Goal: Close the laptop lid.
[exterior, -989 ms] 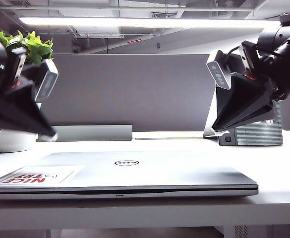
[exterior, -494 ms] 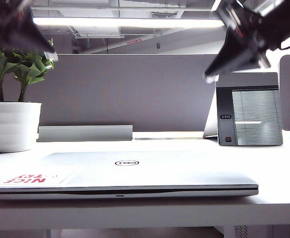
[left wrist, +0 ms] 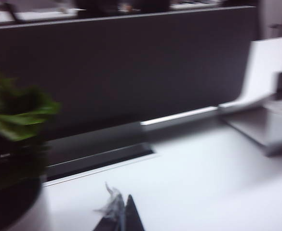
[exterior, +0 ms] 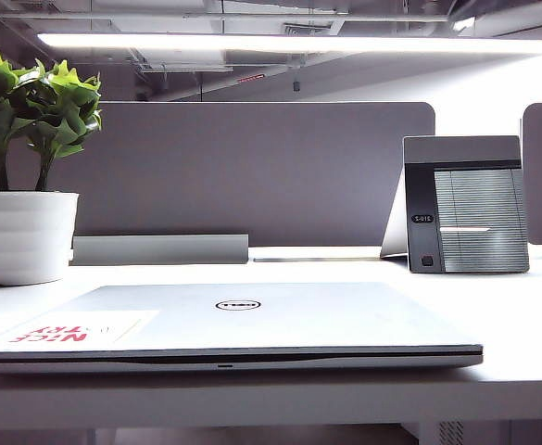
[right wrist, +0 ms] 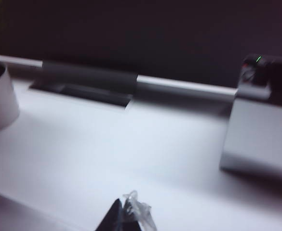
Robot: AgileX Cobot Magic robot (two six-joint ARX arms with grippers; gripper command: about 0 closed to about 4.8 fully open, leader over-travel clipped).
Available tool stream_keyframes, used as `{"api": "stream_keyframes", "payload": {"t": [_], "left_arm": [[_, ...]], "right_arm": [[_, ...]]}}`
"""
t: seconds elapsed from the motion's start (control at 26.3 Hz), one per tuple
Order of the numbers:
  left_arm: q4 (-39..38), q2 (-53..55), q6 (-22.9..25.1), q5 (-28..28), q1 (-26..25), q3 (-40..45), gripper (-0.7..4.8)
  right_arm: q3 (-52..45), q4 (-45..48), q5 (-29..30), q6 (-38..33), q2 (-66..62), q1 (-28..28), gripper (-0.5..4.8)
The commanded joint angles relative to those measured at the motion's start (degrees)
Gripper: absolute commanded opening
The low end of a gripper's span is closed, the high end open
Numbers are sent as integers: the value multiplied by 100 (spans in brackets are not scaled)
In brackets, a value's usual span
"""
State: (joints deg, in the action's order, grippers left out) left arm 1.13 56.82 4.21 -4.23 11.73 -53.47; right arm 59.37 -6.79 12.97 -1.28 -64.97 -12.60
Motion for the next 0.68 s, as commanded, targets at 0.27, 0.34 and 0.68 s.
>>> {"api": "stream_keyframes", "payload": {"t": [0.27, 0.34, 0.68], "left_arm": [[20, 0, -15, 35, 144, 2, -5], [24, 0, -15, 37, 144, 2, -5], [22, 0, -15, 35, 144, 2, -5]], "right_arm": [[4, 352, -44, -26, 61, -7, 0], [4, 356, -42, -26, 61, -7, 0], [4, 358, -42, -26, 61, -7, 0]]}}
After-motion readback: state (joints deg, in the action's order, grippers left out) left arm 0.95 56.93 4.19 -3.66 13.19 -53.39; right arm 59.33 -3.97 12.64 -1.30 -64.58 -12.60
